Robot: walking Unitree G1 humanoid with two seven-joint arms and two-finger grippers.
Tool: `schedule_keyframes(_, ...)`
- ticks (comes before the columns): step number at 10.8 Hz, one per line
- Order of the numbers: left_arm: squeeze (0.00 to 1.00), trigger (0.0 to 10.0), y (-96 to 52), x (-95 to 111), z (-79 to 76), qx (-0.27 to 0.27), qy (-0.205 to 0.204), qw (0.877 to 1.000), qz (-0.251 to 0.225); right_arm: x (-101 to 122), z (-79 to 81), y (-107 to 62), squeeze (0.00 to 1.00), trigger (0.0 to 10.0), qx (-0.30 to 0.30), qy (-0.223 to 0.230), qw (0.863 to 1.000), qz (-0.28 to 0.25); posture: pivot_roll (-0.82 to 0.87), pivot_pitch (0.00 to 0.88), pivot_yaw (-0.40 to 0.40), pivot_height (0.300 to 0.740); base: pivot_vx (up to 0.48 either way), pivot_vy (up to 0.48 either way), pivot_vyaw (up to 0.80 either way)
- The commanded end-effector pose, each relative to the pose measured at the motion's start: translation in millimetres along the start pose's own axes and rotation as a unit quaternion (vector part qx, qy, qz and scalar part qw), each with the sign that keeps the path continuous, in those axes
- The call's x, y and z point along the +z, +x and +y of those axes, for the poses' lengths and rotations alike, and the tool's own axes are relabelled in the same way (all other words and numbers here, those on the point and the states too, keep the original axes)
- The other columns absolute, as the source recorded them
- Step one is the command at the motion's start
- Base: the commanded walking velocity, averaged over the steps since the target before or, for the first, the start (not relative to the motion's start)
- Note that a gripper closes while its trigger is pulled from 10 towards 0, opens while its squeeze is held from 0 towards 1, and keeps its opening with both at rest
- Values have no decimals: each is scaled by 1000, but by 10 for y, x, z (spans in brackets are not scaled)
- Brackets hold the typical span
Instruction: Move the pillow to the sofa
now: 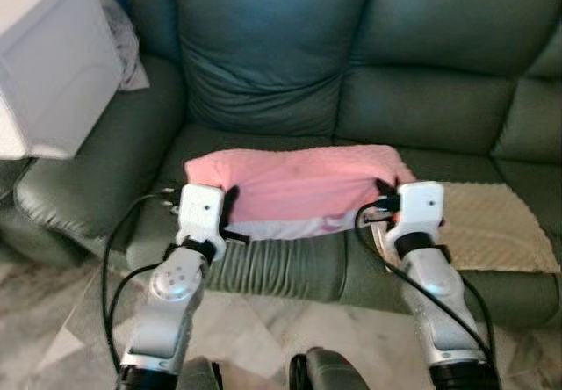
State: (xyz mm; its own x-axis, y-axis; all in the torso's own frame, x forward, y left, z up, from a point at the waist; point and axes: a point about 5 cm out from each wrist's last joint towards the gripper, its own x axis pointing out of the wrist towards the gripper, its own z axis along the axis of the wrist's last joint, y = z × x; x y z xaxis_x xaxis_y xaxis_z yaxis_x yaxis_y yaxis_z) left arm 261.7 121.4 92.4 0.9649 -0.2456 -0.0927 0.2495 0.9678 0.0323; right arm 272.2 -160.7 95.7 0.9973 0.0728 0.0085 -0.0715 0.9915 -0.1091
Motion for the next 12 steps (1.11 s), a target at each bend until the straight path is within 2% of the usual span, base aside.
schedule_keyframes(1,0,10000,-17,39,20,-1,12,1000,-6,6,28,-12,0,10000,1,4,1000,0,-41,120,-47,740,0,480,-800)
schedule_keyframes(6,0,10000,-42,17,-34,-8,10,1000,2,-2,42,-22,0,10000,4,5,1000,1,-45,137,-47,740,0,480,-636)
schedule_keyframes(9,0,10000,-50,89,2,7,5,1000,-26,2,46,-15,0,10000,5,3,1000,-1,-47,143,-44,740,0,0,0)
schedule_keyframes(11,0,10000,-39,111,58,27,12,999,-32,40,70,-4,0,10000,31,-2,999,-14,-44,141,-49,740,0,0,0)
schedule_keyframes(12,0,10000,-38,117,68,31,14,999,-35,49,101,-12,0,10000,36,-5,999,-16,-45,140,-50,740,0,0,788)
